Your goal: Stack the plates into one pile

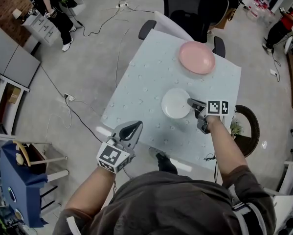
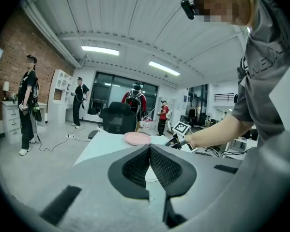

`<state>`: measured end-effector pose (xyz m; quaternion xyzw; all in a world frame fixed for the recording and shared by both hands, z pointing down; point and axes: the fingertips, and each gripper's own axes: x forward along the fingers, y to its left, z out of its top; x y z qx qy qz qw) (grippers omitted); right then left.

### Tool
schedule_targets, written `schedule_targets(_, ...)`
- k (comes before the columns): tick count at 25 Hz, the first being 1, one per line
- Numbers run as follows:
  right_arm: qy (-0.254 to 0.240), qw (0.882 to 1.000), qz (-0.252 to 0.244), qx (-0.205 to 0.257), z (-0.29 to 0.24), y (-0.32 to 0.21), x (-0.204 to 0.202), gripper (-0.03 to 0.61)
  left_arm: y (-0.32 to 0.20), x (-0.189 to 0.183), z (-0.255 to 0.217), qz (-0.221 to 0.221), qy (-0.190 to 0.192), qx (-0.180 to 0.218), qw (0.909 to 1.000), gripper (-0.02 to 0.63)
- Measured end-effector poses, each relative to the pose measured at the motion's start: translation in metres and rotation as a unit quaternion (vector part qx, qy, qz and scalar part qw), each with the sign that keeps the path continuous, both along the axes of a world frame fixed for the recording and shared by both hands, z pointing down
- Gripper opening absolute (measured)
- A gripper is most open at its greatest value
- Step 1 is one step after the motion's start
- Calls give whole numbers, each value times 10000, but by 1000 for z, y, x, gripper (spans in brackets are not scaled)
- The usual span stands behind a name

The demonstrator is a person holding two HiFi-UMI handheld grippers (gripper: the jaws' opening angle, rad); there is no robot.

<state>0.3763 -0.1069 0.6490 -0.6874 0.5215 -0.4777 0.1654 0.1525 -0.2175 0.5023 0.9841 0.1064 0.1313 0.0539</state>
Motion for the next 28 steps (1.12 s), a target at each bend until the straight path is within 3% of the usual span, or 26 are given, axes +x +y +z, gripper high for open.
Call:
schedule_targets(4, 251, 9984, 118, -493, 34, 6, 10, 20, -2, 10, 13, 51, -123, -104, 9999, 5)
schedule_targets(9, 1550, 9745, -298, -1592, 68, 14, 16, 77, -3, 22, 26, 141, -249, -184, 9994, 5)
schedule_targets(12, 1809, 9647, -766, -1755, 75, 11, 7, 149, -7, 29, 28, 126, -286, -202, 9993, 5)
schedule_targets(15, 2096, 9559, -850, -1875, 69, 13, 14, 164, -12, 36, 25, 86, -287, -195, 9994, 5)
schedule_targets(19, 2549, 9513, -844, -1513, 33, -2, 24, 164, -19, 41, 21, -31, -271, -181, 9995, 5)
schedule_targets(28, 3343, 9346, -1211, -65, -97, -80, 11, 139, -44, 29, -17, -556, -5, -126, 9984, 5)
